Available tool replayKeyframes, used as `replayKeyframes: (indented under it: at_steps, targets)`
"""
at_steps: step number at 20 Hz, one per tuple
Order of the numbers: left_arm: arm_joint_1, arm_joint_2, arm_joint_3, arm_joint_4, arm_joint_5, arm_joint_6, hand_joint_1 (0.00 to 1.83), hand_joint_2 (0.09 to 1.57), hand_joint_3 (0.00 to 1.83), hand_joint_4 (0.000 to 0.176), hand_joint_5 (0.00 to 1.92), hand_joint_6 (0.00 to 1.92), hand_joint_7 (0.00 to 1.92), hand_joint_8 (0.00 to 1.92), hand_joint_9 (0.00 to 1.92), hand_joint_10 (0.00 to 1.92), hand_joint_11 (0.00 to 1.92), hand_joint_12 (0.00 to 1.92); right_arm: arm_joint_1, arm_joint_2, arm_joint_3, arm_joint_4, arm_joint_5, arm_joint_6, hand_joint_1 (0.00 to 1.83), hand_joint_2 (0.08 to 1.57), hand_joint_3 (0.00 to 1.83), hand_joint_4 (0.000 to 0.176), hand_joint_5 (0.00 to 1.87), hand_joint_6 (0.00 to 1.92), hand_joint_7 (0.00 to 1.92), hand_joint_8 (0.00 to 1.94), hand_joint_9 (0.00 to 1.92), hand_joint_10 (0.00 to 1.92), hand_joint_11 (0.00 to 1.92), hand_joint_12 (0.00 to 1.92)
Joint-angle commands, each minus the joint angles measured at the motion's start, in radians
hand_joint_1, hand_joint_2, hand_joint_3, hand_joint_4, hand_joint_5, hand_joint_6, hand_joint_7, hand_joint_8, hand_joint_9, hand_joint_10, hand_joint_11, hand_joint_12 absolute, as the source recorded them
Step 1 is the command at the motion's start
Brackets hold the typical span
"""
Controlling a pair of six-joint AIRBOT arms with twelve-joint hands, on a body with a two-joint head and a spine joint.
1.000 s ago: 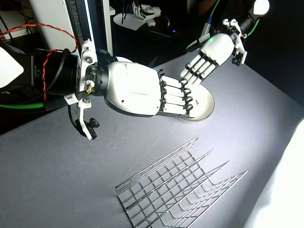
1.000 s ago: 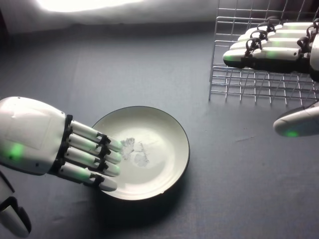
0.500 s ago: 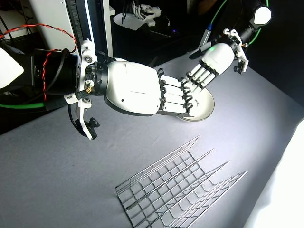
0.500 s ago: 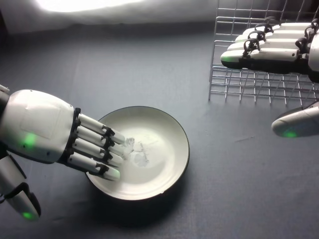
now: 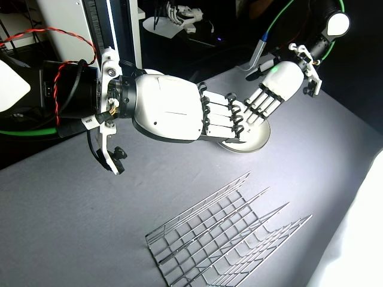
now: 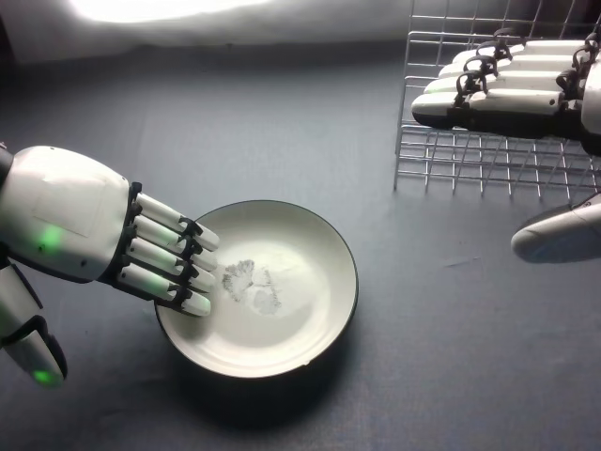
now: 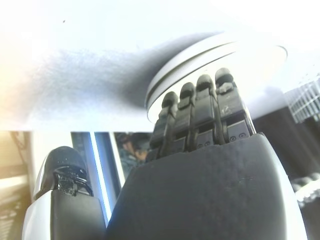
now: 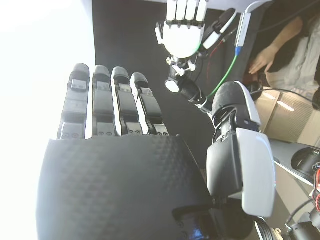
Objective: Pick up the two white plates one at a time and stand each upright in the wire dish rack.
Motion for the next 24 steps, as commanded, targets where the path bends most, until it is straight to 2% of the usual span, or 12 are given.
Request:
replayKeyframes:
  at_steps: [1,4,5,6,13,16,18,21,24]
  targets:
    - [-0.007,0.000,0.008,-0.046,-0.047,-0.004,0.00,1.04,0.00,0.000,0.00,0.00,0.00,0.00,0.00,0.00,0.00,0.00,0.007,0.003,0.002,0.046,0.093,0.000,0.16,1.15,0.00,0.000,0.00,0.00,0.00,0.00,0.00,0.00,0.00,0.00]
    - [0.002,-0.003,0.016,-0.036,-0.049,-0.004,0.00,1.04,0.00,0.000,0.00,0.00,0.00,0.00,0.00,0.00,0.00,0.00,0.007,0.002,0.002,0.046,0.093,-0.001,0.16,1.14,0.00,0.000,0.00,0.00,0.00,0.00,0.00,0.00,0.00,0.00]
    - [0.007,-0.004,0.018,-0.036,-0.049,-0.004,0.00,1.07,0.01,0.000,0.00,0.00,0.00,0.00,0.00,0.00,0.00,0.00,0.007,0.002,0.002,0.046,0.094,-0.001,0.26,1.14,0.00,0.000,0.00,0.00,0.00,0.00,0.00,0.00,0.00,0.00]
    - [0.013,-0.006,0.019,-0.036,-0.049,-0.004,0.00,1.08,0.01,0.000,0.00,0.00,0.00,0.00,0.00,0.00,0.00,0.00,0.007,0.002,0.002,0.046,0.094,-0.001,0.26,1.14,0.00,0.000,0.00,0.00,0.00,0.00,0.00,0.00,0.00,0.00]
    - [0.054,-0.032,0.054,-0.036,-0.037,0.004,0.00,1.05,0.00,0.000,0.00,0.00,0.00,0.00,0.00,0.00,0.00,0.00,0.007,0.000,0.002,0.046,0.105,-0.004,0.18,1.14,0.00,0.000,0.00,0.00,0.00,0.00,0.00,0.00,0.00,0.00]
    - [0.070,-0.039,0.058,-0.036,-0.037,0.008,0.00,1.07,0.01,0.000,0.00,0.00,0.00,0.00,0.00,0.00,0.00,0.00,0.007,0.000,0.002,0.046,0.107,-0.004,0.25,1.15,0.00,0.000,0.00,0.00,0.00,0.00,0.00,0.00,0.00,0.00]
    - [0.083,-0.045,0.057,-0.036,-0.036,0.008,0.00,1.09,0.01,0.000,0.00,0.00,0.00,0.00,0.00,0.00,0.00,0.00,0.006,0.000,0.002,0.046,0.107,-0.005,0.23,1.15,0.00,0.000,0.00,0.00,0.00,0.00,0.00,0.00,0.00,0.00]
    - [0.101,-0.058,0.052,-0.044,-0.024,0.010,0.00,1.04,0.00,0.000,0.00,0.00,0.00,0.00,0.00,0.00,0.00,0.00,0.005,-0.001,0.002,0.046,0.111,-0.005,0.30,1.12,0.00,0.000,0.00,0.00,0.00,0.00,0.00,0.00,0.00,0.00]
    - [0.112,-0.072,0.041,-0.058,-0.002,0.010,0.00,1.07,0.00,0.000,0.00,0.00,0.00,0.00,0.00,0.00,0.00,0.00,0.003,-0.002,0.002,0.046,0.113,-0.006,0.42,1.13,0.00,0.000,0.00,0.00,0.00,0.00,0.00,0.00,0.00,0.00]
